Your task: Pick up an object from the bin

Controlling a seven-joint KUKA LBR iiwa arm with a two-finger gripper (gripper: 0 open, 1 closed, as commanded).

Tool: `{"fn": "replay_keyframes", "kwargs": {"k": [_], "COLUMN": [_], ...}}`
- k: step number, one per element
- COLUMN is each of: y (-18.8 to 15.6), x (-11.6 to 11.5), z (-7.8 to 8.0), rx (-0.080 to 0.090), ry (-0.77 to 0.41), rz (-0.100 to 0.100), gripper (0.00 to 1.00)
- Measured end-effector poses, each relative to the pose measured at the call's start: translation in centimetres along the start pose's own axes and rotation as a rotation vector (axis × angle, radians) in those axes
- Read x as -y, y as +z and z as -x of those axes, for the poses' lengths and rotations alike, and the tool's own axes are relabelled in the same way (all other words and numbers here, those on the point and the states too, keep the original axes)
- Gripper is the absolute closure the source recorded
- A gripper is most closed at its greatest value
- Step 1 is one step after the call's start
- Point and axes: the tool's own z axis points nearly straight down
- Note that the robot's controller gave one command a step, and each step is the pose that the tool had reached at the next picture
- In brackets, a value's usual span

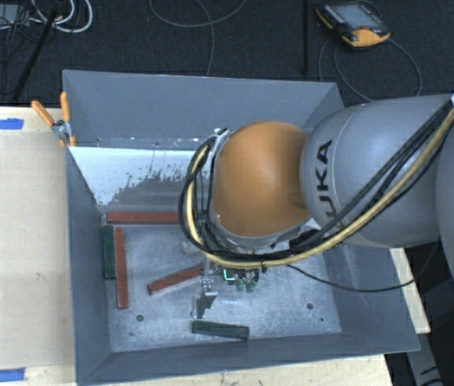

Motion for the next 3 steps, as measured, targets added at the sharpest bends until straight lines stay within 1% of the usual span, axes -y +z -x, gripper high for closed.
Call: {"fn": "replay_keyframes", "kwargs": {"k": [1, 2, 3], "y": [-0.3, 11.4, 11.4], "x": [0.1, 3.0, 3.0], "z": [0.2, 4.9, 4.9], "rx": [0.007, 0.015, 0.015], "ry": [0.003, 0.053, 0.054], "rz": [0.001, 0.006, 0.006], "gripper": [0.00, 1.00, 1.00]}}
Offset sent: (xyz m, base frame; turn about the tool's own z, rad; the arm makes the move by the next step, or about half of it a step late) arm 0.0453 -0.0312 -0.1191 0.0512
